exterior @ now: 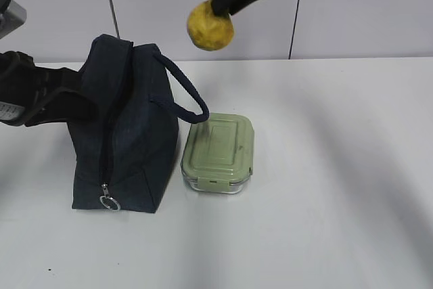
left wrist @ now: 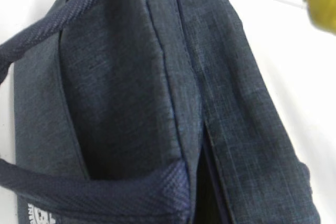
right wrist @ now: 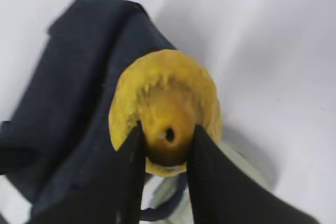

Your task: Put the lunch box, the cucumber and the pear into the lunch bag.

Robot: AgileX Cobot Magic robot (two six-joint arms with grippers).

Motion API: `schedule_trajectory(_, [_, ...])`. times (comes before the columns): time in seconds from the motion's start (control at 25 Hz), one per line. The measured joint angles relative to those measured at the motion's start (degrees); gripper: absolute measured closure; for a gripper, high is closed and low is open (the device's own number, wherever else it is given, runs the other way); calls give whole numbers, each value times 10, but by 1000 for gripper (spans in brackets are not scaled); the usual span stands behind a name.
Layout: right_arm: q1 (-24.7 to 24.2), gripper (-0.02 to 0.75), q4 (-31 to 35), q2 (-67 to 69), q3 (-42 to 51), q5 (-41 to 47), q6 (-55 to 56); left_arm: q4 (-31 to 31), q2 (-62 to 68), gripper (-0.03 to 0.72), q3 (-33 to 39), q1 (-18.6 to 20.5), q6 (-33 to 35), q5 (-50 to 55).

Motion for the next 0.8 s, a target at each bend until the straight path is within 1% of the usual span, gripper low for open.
schedule_trajectory(0.12, [1, 541, 87, 0, -10, 1, -29, 0, 0, 706, 0, 0, 0, 0])
schedule_trajectory(0.2, [9, 541, 128, 1, -10, 1, -44, 0, 0, 707, 0, 0, 0, 0])
schedule_trajectory(0.28, [18, 541, 163, 8, -12, 1, -55, 0, 0, 707, 0, 0, 0, 0])
schedule_trajectory(0.4, [36, 541, 191, 31, -13, 0, -72, 0, 0, 707, 0, 0, 0, 0])
schedule_trajectory(0.6, [62, 541, 195, 80, -13, -18, -83, 0, 0, 707, 0, 0, 0, 0])
schedule_trajectory(0.72, [69, 541, 156, 107, -13, -35, -79, 1, 0, 707, 0, 0, 0, -1])
schedule_trajectory(0.8, [72, 541, 115, 120, -13, -55, -59, 0, 0, 707, 0, 0, 0, -1])
